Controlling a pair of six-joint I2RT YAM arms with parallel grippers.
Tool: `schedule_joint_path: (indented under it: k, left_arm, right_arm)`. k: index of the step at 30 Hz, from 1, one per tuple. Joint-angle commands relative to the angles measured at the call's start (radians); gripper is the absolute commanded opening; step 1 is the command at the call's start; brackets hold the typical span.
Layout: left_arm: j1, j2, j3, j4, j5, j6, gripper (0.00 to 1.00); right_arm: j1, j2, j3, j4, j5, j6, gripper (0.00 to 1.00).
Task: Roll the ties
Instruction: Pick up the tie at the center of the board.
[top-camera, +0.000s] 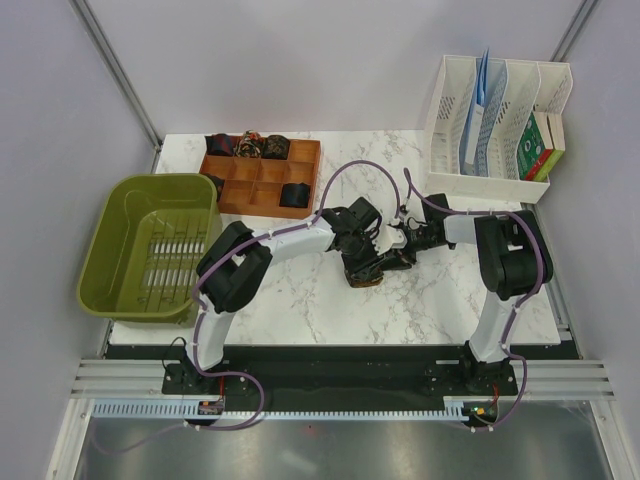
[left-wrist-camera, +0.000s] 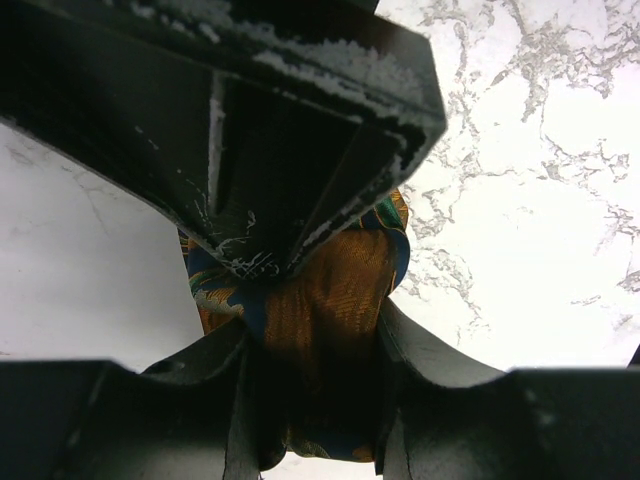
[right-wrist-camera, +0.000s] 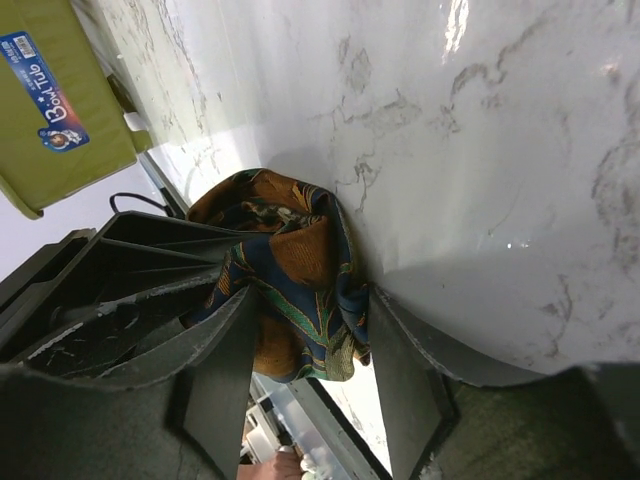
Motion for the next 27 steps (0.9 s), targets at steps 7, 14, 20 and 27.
schedule_joint_path:
  k: [7, 14, 20, 27]
  left_arm:
    - [-0.002, 0.123, -0.031, -0.007, -0.039, -0.020, 0.02]
    - [0.010, 0.118, -0.032, -0.007, -0.033, -0.017, 0.02]
    - [0.018, 0.083, -0.042, 0.004, -0.008, -0.026, 0.05]
    - [0.058, -0.072, -0.158, 0.159, 0.061, -0.077, 0.17]
  right_arm:
    - [0.051, 0.067, -0.040, -0.072, 0.120, -0.072, 0.00]
    - [0.051, -0.020, -0.041, -0.072, 0.133, -0.049, 0.00]
    - [0.041, -0.066, -0.014, -0.069, 0.140, -0.009, 0.00]
    - [0.027, -0.129, 0.009, -0.069, 0.179, 0.035, 0.00]
